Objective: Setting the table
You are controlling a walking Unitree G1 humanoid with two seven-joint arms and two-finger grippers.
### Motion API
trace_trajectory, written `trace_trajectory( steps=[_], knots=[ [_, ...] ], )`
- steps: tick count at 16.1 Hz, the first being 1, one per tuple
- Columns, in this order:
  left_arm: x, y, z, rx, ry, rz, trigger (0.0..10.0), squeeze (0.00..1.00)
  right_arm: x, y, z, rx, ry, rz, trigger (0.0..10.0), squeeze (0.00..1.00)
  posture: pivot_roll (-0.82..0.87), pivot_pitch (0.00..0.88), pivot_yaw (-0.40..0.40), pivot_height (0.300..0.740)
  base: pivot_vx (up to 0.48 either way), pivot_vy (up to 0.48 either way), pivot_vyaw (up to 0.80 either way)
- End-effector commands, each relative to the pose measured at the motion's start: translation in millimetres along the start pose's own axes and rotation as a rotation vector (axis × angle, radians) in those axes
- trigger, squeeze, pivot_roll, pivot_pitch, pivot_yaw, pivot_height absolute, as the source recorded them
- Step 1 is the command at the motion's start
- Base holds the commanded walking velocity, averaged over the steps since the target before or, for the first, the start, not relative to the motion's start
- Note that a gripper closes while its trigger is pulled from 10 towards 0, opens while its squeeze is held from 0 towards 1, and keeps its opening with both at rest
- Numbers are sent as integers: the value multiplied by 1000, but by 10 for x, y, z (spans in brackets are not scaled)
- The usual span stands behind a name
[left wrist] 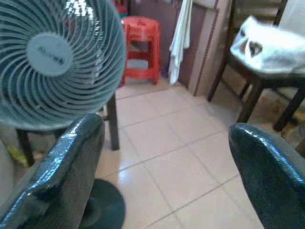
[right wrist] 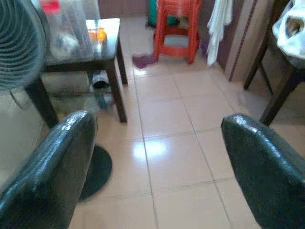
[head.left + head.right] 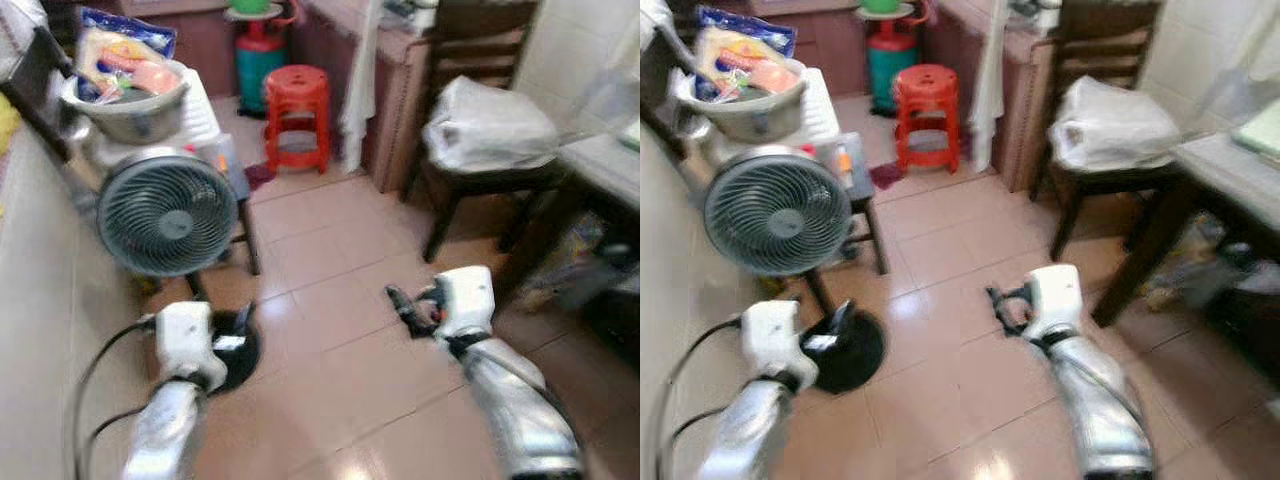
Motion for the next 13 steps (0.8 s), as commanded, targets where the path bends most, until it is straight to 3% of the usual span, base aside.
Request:
trace_trajectory(
  steps=[1,13],
  knots=[
    [61,-31,65,-19,4,24,10000,0,27,30,97,-23,12,9,10000,0,-69,59,37,740,259,0,-700],
    [26,-31,133,-44,8,15,10000,0,26,28,57,-8,5,14,10000,0,-69,58,38,740,277,0,-714]
  ],
)
Point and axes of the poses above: a point about 5 cm out from each wrist's last joint towards the gripper, its own y axis pointing back from the gripper into the wrist, its own x axis along the axis of the wrist's last joint, z = x × y, the point moved 4 cm from there along -y, pointing out of the wrist towards the gripper, and after that the axes turned 9 degrees about y, right-handed, at the moved point
